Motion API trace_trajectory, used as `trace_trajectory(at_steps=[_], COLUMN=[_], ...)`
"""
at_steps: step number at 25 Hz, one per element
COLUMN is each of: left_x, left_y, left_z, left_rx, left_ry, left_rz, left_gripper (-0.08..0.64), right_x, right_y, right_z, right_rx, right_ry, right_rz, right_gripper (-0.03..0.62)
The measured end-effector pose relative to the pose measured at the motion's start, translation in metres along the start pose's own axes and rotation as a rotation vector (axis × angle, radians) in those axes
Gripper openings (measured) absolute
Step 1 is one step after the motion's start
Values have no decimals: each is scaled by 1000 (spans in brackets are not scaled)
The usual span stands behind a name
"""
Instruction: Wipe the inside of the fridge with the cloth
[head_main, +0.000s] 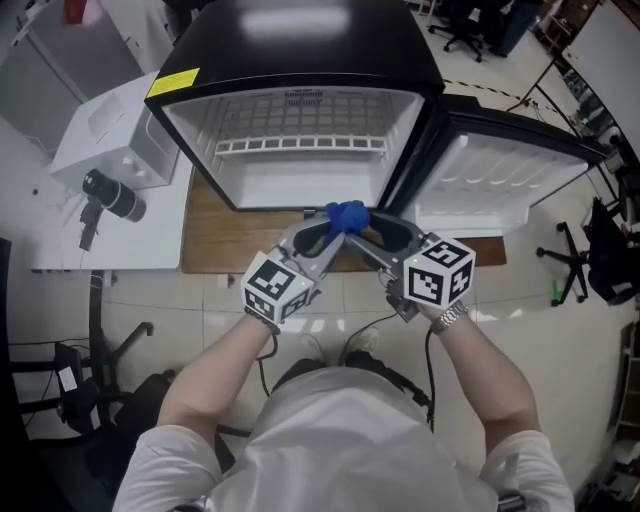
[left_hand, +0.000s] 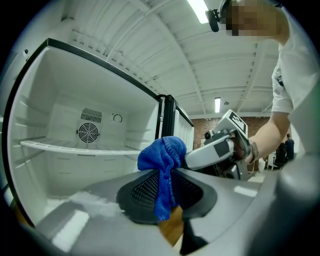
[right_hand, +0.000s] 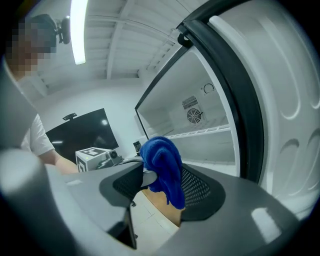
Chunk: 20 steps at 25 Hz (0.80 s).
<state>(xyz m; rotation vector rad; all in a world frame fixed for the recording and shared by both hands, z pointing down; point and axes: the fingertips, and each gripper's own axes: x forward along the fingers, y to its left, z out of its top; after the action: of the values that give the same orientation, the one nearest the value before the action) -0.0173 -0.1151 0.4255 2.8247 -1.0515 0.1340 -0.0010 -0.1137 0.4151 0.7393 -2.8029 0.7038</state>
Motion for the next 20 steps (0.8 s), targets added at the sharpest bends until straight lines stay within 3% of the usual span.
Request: trace_trajectory(at_steps=[5, 9, 12, 20], left_x=[-8, -17, -21, -25], left_y=[-5, -4, -7, -33], left_z=[1, 10, 18, 28], left_rx=[3, -90, -99, -200], left_ry=[-6, -51, -58, -39], left_rz=[-56, -140, -205, -446], left_gripper=[71, 71, 71, 72], right_x=[3, -3, -6, -18], right_y=[14, 18, 20, 36], right_z=[2, 3, 2, 11], right_rx=[47, 53, 26, -67], right_ry=[-24, -42, -37, 8], right_rz=[-2, -10, -9, 140], right_gripper=[227, 227, 227, 225])
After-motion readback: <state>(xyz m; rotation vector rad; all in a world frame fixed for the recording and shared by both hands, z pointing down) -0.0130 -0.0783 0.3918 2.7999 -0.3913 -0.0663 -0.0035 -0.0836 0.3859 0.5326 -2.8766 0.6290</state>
